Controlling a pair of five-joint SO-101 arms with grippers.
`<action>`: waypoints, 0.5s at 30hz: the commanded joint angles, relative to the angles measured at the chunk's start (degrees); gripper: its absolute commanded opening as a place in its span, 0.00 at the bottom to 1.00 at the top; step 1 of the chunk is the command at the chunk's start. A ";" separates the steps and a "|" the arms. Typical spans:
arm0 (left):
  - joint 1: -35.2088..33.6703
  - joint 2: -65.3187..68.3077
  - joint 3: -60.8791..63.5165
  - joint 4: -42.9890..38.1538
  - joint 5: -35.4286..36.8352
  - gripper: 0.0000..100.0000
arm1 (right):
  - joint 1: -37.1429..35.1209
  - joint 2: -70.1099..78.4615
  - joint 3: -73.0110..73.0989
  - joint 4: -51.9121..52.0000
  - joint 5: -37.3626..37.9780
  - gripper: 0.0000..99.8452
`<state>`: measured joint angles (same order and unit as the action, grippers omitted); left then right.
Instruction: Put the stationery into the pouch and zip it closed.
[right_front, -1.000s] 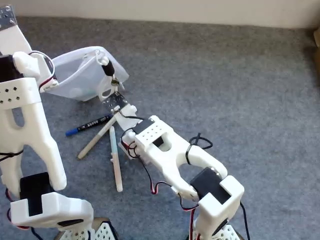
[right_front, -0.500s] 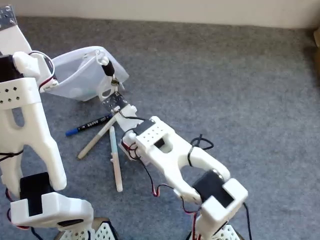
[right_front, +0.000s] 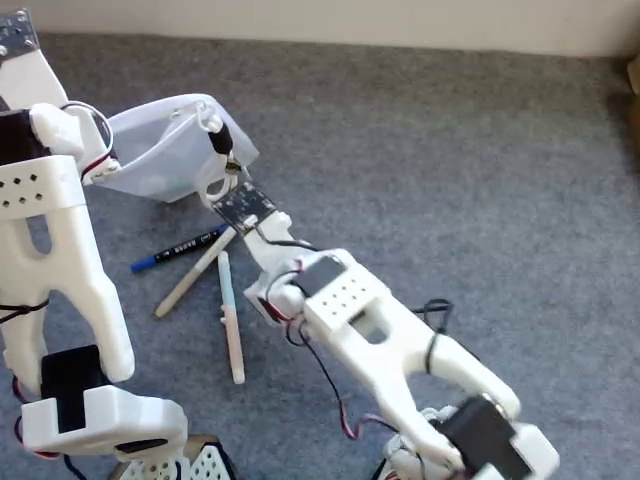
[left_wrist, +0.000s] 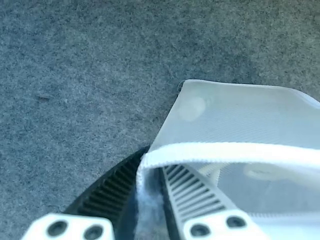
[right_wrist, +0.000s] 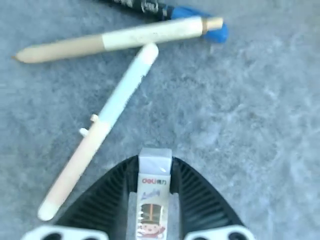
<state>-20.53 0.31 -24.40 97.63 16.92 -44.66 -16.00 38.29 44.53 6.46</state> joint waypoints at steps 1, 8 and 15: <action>1.19 0.48 0.66 0.00 0.35 0.01 | -0.40 -9.98 0.92 -1.36 0.44 0.01; 1.71 0.48 0.66 0.00 0.44 0.01 | -0.13 -19.56 2.07 -1.45 -5.80 0.01; 3.82 0.48 0.75 0.00 0.26 0.01 | -0.13 -25.36 7.43 -9.89 -8.88 0.01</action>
<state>-18.15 0.22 -24.40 97.63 16.92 -44.75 -37.36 44.44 39.87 -1.54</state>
